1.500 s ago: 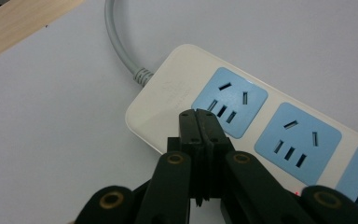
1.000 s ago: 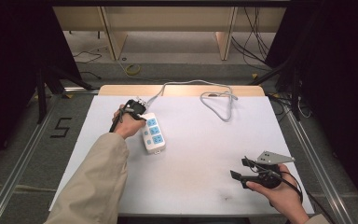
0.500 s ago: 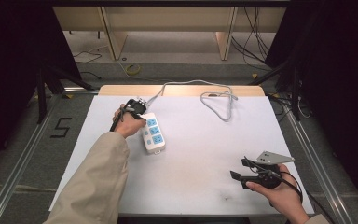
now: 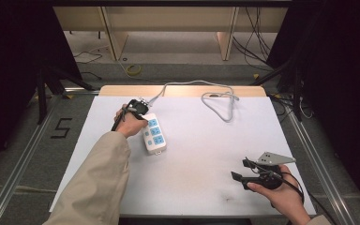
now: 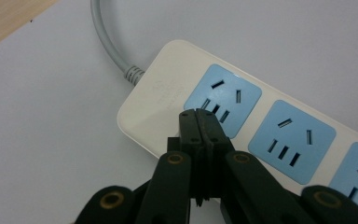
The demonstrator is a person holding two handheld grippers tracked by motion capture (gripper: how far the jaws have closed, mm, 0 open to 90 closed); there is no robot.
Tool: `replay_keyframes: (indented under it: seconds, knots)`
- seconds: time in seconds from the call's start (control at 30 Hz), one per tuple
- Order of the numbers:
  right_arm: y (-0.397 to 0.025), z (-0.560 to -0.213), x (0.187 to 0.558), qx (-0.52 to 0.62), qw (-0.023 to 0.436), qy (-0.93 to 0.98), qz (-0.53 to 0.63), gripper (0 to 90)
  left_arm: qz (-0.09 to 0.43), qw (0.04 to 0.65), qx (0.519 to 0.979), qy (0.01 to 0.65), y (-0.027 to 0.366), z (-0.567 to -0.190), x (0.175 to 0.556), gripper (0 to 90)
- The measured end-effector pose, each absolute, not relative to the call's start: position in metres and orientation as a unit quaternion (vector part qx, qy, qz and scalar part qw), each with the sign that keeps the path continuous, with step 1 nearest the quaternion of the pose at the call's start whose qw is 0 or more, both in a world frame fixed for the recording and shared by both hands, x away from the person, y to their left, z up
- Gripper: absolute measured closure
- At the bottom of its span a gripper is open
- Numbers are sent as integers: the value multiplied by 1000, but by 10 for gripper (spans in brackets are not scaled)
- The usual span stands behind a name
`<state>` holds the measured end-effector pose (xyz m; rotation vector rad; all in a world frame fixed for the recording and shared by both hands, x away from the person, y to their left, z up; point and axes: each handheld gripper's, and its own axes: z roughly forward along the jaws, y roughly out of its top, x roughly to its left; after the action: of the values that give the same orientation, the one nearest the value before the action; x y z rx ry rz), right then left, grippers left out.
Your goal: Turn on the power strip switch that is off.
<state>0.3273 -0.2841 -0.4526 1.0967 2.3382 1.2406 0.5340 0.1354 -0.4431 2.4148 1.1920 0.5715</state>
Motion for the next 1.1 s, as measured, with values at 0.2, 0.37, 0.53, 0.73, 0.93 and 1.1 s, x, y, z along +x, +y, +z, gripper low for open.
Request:
replay_keyframes:
  seconds: [0.2, 0.37, 0.53, 0.73, 0.93, 1.1]
  knots:
    - [-285, -453, 328, 378, 138, 808, 430, 314, 200, 190, 861, 427, 142, -444, 536, 900]
    - [-284, -453, 328, 379, 137, 808, 429, 314, 205, 201, 859, 425, 141, -442, 536, 900]
    - [-284, -453, 328, 379, 138, 809, 429, 314, 194, 206, 860, 424, 138, -442, 535, 900]
    - [-284, -453, 328, 379, 137, 809, 428, 314, 192, 208, 858, 429, 138, -442, 535, 900]
    - [-283, -453, 327, 378, 134, 808, 431, 313, 195, 198, 862, 424, 134, -443, 534, 900]
    - [-284, -453, 327, 380, 134, 808, 430, 313, 195, 195, 858, 433, 133, -443, 535, 900]
